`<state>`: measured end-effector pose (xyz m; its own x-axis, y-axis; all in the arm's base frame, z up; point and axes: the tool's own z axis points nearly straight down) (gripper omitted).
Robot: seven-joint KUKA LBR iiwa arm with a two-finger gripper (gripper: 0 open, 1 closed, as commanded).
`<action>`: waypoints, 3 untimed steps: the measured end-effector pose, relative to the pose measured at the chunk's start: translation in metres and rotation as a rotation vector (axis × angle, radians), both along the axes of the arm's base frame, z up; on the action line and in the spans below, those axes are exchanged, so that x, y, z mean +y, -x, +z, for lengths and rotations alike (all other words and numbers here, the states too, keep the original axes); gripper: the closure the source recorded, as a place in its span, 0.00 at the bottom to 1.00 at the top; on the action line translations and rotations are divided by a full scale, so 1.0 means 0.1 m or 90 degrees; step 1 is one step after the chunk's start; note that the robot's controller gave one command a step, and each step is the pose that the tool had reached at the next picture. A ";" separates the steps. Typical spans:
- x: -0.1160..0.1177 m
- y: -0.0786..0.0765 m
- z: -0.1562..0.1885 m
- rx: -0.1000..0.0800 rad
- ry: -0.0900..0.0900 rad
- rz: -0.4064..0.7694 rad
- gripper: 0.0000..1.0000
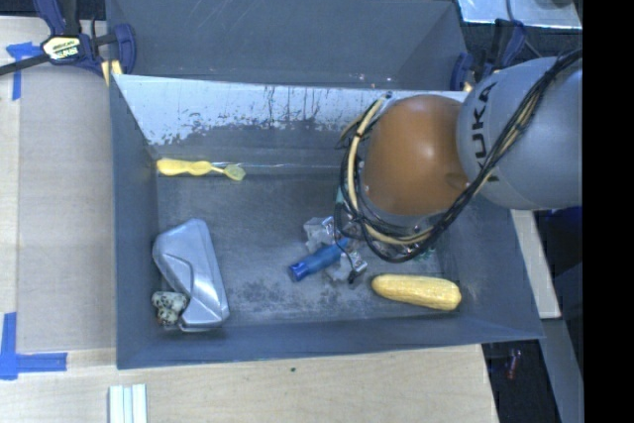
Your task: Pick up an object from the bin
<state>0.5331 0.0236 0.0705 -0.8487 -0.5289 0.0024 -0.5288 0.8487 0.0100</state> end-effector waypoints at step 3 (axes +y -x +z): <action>0.00 0.02 0.74 0.003 0.000 -0.002 1.00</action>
Offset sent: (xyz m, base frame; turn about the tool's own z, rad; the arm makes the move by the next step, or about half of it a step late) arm -0.0004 0.0001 0.0333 0.0005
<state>0.5315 0.0232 0.1450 -0.8504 -0.5262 0.0067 -0.5261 0.8503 0.0129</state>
